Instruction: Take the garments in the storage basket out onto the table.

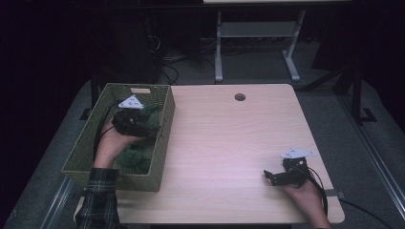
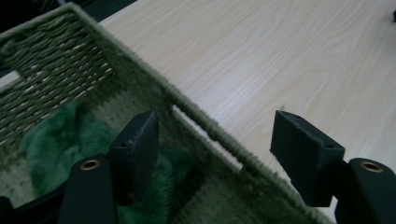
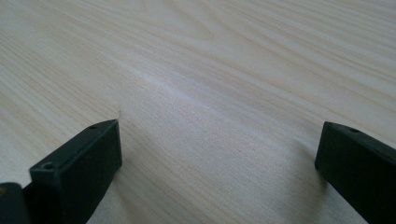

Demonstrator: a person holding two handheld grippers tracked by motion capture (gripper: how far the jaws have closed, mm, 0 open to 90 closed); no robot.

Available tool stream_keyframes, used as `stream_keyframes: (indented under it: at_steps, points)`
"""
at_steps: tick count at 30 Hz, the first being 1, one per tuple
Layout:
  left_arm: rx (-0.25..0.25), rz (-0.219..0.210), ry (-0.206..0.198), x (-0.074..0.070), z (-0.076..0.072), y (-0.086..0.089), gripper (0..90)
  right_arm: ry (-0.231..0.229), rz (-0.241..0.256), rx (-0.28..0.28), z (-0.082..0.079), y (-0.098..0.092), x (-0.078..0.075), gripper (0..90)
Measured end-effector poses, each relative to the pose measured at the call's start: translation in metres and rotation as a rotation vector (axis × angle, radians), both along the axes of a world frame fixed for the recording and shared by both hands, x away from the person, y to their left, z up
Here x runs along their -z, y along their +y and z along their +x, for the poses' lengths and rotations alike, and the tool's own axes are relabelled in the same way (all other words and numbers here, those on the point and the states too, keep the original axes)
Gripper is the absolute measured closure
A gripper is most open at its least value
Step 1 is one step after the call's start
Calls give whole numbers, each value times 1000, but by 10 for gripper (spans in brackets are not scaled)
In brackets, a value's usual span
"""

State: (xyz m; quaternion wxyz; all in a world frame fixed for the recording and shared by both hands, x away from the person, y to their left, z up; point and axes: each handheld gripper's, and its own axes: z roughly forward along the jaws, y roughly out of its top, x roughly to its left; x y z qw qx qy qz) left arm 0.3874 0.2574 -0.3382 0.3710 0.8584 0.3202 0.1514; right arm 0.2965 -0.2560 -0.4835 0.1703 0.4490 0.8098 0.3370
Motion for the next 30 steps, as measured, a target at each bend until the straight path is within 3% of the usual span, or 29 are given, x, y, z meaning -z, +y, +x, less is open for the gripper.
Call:
stream_keyframes:
  at_steps: [6, 13, 30]
  points:
    - [-35, 30, 10, 5, 3, 14, 350, 0, 0, 0, 0, 0, 0, 2]
    - [-74, 69, 54, 22, 8, 25, 410, 0, 0, 0, 0, 0, 0, 2]
    - [-112, 175, 140, 55, 18, 33, 459, 0, 0, 0, 0, 0, 0, 2]
